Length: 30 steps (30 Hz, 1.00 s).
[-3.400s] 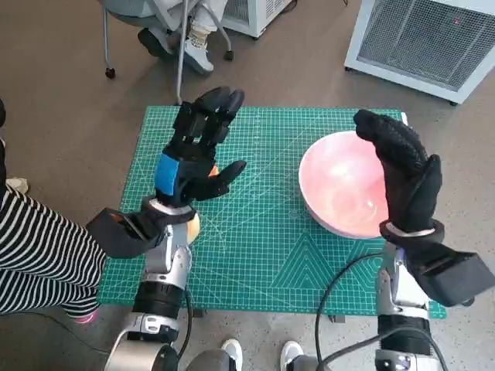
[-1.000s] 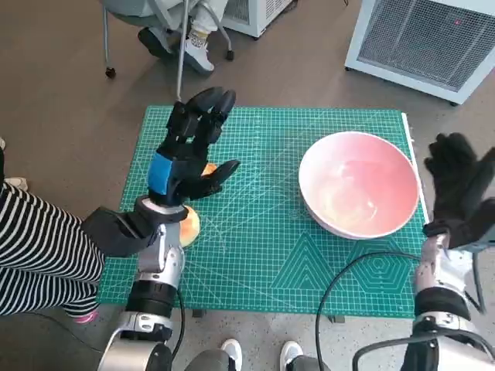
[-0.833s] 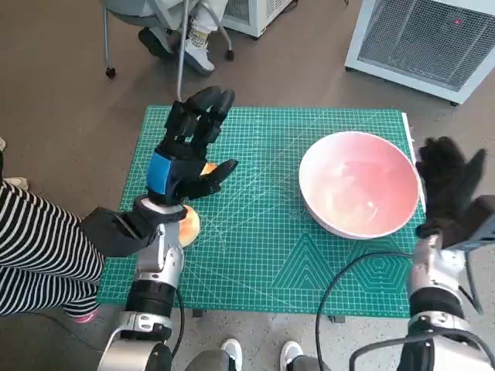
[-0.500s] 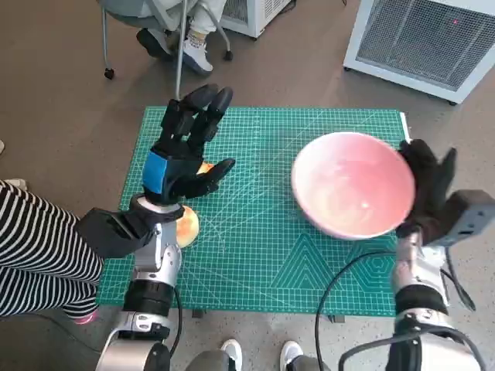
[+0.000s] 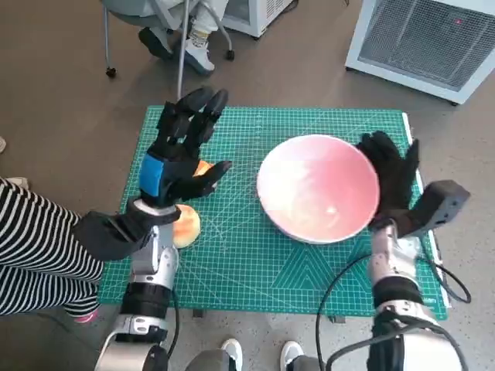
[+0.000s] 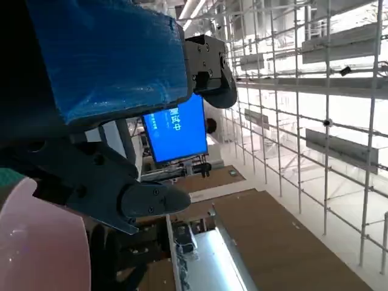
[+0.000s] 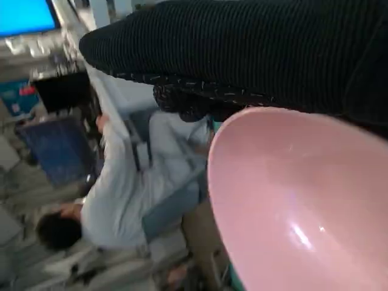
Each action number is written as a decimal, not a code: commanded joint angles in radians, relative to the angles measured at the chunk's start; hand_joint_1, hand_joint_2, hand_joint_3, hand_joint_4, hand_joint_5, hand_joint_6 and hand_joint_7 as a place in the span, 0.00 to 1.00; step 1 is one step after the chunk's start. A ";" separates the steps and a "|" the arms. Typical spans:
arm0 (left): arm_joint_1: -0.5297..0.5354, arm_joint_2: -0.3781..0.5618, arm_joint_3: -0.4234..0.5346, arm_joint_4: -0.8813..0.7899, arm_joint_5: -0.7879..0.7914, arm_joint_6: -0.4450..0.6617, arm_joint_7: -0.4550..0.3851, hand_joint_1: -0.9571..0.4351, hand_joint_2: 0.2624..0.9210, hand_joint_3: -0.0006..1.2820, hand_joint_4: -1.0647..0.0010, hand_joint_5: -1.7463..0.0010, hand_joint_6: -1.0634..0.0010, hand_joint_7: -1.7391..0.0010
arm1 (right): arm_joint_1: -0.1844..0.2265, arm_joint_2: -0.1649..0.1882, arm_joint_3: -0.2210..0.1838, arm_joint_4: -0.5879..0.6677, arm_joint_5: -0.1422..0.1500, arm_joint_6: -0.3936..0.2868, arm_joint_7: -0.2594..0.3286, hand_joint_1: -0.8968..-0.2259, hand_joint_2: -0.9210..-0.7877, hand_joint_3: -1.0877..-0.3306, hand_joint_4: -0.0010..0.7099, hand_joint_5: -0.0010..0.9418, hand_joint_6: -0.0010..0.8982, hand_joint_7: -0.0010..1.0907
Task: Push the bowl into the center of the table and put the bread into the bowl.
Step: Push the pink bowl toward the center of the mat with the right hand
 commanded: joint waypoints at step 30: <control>0.030 -0.019 -0.017 -0.032 0.004 0.013 0.027 0.57 0.87 0.28 0.81 0.96 1.00 0.61 | -0.024 -0.003 0.040 -0.022 -0.059 -0.033 -0.018 0.48 0.00 0.25 0.05 0.01 0.10 0.13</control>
